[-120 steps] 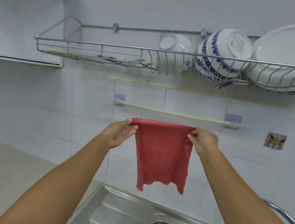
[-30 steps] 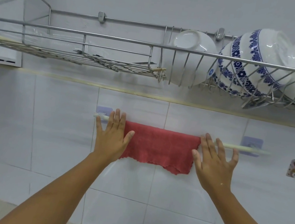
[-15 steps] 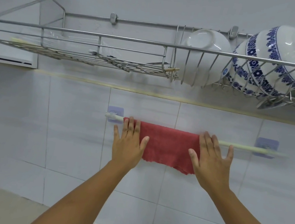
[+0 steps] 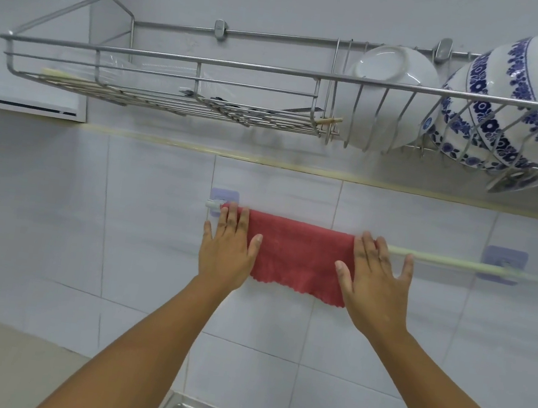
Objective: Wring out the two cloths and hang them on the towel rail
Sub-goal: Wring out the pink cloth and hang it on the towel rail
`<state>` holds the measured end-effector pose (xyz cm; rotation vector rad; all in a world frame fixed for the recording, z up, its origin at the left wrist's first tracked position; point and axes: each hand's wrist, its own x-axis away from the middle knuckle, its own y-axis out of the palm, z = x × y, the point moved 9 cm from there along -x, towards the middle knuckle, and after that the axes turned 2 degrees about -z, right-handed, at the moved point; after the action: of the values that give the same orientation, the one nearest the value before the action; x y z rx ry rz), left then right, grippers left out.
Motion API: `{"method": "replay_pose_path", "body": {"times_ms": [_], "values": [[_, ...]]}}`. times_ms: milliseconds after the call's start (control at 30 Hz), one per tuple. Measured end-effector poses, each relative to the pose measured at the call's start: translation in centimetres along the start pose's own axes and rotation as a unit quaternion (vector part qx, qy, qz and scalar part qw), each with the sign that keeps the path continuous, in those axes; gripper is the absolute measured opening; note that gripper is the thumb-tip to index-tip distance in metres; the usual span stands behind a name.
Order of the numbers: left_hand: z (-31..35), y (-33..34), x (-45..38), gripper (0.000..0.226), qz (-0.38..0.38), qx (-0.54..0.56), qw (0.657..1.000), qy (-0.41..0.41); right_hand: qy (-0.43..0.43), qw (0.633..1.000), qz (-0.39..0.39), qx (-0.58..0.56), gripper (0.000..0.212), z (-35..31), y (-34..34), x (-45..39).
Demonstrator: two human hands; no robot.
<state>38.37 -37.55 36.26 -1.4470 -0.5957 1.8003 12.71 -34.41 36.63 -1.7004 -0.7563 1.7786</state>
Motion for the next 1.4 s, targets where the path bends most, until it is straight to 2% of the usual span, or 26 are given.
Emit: {"method": "replay_pose_path", "body": {"times_ms": [333, 500, 733, 833, 933, 1033, 1100, 1200, 1400], "values": [[0.7, -0.5, 0.3, 0.064, 0.006, -0.011, 1.000, 0.006, -0.003, 1.000, -0.013, -0.005, 0.069, -0.7, -0.4, 0.3], [0.3, -0.1, -0.2, 0.063, -0.022, -0.010, 1.000, -0.011, -0.007, 0.999, -0.032, -0.007, 0.070, -2.3, -0.1, -0.2], [0.6, -0.1, 1.6, 0.061, -0.031, 0.003, 0.999, 0.006, -0.013, 0.998, -0.045, -0.045, 0.066, -1.3, 0.0, 1.6], [1.4, 2.0, 5.0, 0.061, -0.067, 0.014, 0.998, 0.007, -0.017, 0.993, -0.098, -0.056, 0.063, -0.5, 1.6, 4.9], [3.2, 5.1, 9.1, 0.061, -0.153, -0.013, 0.988, 0.024, -0.015, 0.987, -0.155, -0.047, 0.060, 0.8, 3.2, 9.0], [3.7, 7.6, 11.8, 0.061, -0.194, -0.031, 0.980, 0.024, -0.013, 0.980, -0.193, -0.049, 0.060, 1.4, 5.1, 11.5], [5.3, 9.9, 15.5, 0.062, -0.262, -0.042, 0.963, 0.044, -0.007, 0.967, -0.251, -0.037, 0.059, 2.6, 6.3, 15.0], [7.5, 13.0, 21.1, 0.063, -0.323, -0.035, 0.945, 0.048, 0.015, 0.947, -0.317, -0.045, 0.059, 4.9, 8.6, 20.7], [13.0, 17.4, 30.1, 0.063, -0.401, -0.039, 0.912, 0.072, 0.042, 0.917, -0.397, -0.025, 0.059, 10.9, 10.9, 30.5]]}}
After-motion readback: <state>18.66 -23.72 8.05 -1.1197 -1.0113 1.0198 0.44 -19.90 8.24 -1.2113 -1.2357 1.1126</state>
